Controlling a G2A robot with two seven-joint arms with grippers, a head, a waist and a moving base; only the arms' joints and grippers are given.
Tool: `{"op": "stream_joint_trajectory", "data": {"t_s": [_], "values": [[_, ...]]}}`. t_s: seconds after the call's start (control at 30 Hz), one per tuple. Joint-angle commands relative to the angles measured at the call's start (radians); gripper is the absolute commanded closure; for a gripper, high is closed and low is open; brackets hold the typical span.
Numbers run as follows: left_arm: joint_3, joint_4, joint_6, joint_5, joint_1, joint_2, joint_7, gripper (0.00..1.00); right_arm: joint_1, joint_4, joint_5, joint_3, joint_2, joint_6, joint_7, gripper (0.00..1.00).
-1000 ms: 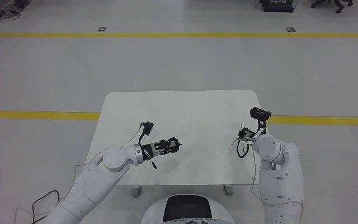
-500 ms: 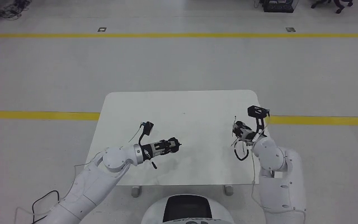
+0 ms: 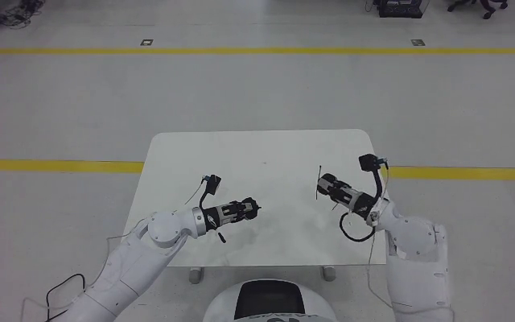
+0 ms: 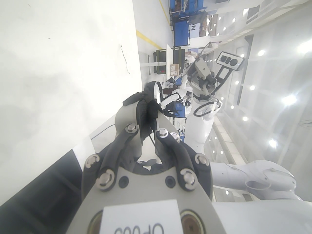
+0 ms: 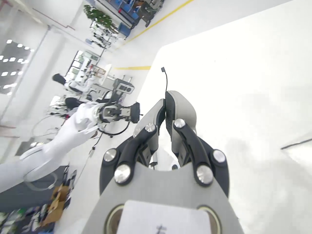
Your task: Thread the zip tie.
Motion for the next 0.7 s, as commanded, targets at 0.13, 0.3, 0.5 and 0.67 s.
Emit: {"op": "stream_joint_trajectory", "data": {"t_s": [0.13, 0.3, 0.5, 0.67], "values": [[0.000, 0.000, 0.000, 0.000, 0.000, 0.000, 0.000, 1.00, 0.036, 0.036, 0.254, -0.002, 0.047, 0.000, 0.152, 1.00], [0.000, 0.000, 0.000, 0.000, 0.000, 0.000, 0.000, 1.00, 0.064, 0.071, 0.401, -0.002, 0.078, 0.000, 0.254, 1.00], [0.000, 0.000, 0.000, 0.000, 0.000, 0.000, 0.000, 1.00, 0.086, 0.118, 0.554, -0.036, 0.109, 0.000, 0.326, 1.00], [0.000, 0.000, 0.000, 0.000, 0.000, 0.000, 0.000, 1.00, 0.095, 0.129, 0.612, -0.108, 0.158, 0.000, 0.326, 1.00]]}}
